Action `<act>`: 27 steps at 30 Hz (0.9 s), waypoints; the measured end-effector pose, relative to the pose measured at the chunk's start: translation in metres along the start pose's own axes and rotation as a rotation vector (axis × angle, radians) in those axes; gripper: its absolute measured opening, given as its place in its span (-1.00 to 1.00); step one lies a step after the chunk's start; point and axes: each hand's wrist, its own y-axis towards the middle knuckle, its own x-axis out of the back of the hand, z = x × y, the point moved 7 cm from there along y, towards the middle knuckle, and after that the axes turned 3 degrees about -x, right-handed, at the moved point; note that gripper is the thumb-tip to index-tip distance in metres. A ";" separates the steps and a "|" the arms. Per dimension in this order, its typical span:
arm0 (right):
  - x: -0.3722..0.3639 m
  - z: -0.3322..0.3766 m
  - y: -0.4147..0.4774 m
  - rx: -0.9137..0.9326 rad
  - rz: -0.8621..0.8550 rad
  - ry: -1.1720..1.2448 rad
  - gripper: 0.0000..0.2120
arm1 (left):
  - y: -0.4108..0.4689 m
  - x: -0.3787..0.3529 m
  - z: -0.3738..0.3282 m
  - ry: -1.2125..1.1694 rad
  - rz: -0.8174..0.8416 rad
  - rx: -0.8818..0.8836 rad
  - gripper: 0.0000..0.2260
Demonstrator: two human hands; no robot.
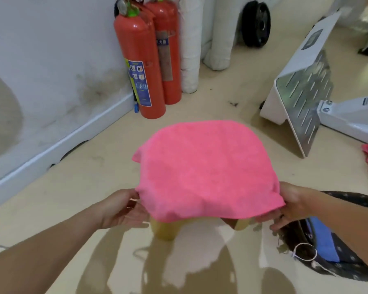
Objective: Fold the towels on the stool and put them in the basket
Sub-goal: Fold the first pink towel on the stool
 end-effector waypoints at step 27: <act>0.095 0.049 -0.059 0.532 -0.773 0.797 -0.62 | -0.054 0.032 -0.039 -0.076 -0.003 -0.188 -0.54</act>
